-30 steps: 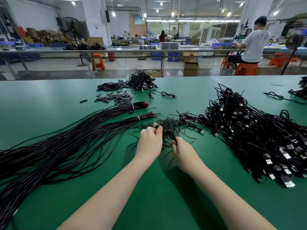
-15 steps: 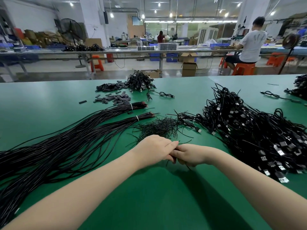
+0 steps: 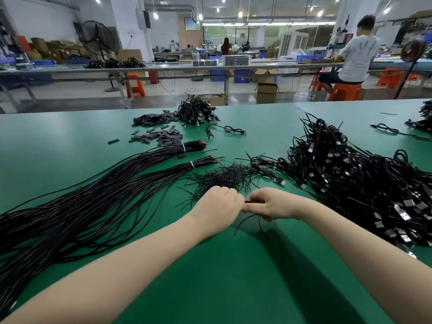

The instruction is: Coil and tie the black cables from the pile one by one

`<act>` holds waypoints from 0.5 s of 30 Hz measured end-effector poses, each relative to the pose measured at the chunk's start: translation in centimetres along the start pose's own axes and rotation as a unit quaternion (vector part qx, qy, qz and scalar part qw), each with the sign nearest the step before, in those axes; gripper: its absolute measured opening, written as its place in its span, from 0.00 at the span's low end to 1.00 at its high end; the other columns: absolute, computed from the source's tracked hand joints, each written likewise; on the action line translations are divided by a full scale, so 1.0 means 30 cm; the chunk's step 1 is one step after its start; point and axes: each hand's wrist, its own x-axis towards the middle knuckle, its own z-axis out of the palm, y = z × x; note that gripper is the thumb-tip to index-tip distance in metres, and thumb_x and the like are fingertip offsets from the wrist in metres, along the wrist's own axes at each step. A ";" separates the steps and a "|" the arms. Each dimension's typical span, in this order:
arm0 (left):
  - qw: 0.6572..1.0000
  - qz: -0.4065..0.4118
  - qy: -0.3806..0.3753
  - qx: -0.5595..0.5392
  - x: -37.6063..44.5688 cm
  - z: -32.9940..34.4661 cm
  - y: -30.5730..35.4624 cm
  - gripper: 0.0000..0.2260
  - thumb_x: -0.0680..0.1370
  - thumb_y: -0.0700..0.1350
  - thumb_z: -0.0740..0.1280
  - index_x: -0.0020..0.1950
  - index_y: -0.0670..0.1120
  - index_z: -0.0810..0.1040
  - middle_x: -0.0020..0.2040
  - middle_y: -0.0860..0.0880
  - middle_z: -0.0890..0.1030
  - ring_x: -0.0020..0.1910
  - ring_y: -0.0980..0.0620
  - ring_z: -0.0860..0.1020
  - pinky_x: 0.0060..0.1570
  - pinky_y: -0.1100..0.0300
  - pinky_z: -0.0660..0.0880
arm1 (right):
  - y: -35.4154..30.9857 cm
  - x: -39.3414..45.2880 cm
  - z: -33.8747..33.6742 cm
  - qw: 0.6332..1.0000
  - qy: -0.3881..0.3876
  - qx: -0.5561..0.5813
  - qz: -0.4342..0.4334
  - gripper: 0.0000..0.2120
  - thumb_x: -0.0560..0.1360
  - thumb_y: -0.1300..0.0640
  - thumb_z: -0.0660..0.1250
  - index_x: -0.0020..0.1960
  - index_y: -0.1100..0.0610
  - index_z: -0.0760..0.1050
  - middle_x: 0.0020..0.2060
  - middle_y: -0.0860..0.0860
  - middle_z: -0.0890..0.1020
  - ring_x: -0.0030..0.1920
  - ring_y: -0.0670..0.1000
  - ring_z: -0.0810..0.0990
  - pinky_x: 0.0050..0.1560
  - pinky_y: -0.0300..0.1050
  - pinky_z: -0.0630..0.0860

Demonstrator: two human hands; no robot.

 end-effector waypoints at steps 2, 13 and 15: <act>0.992 -0.105 -0.070 -0.027 0.001 0.033 -0.040 0.09 0.82 0.43 0.54 0.48 0.46 0.72 0.44 0.47 0.79 0.39 0.46 0.78 0.35 0.57 0.63 | 0.035 0.000 -0.025 0.994 0.100 0.039 -0.006 0.16 0.71 0.41 0.71 0.54 0.47 0.77 0.42 0.47 0.82 0.36 0.46 0.79 0.37 0.36 0.73; 0.588 -0.474 0.112 -0.645 0.132 -0.040 -0.133 0.12 0.85 0.47 0.52 0.46 0.47 0.71 0.35 0.52 0.73 0.34 0.56 0.74 0.38 0.59 0.73 | 0.162 0.054 0.021 0.958 0.237 -0.127 0.105 0.06 0.74 0.46 0.71 0.46 0.48 0.80 0.50 0.50 0.78 0.49 0.50 0.78 0.52 0.49 0.77; 0.585 -0.454 0.097 -0.665 0.132 -0.065 -0.151 0.12 0.85 0.46 0.53 0.45 0.47 0.71 0.34 0.53 0.72 0.32 0.57 0.73 0.34 0.63 0.72 | 0.164 0.067 0.028 0.953 0.223 -0.176 0.105 0.10 0.77 0.45 0.66 0.50 0.51 0.79 0.51 0.50 0.75 0.49 0.51 0.77 0.51 0.49 0.77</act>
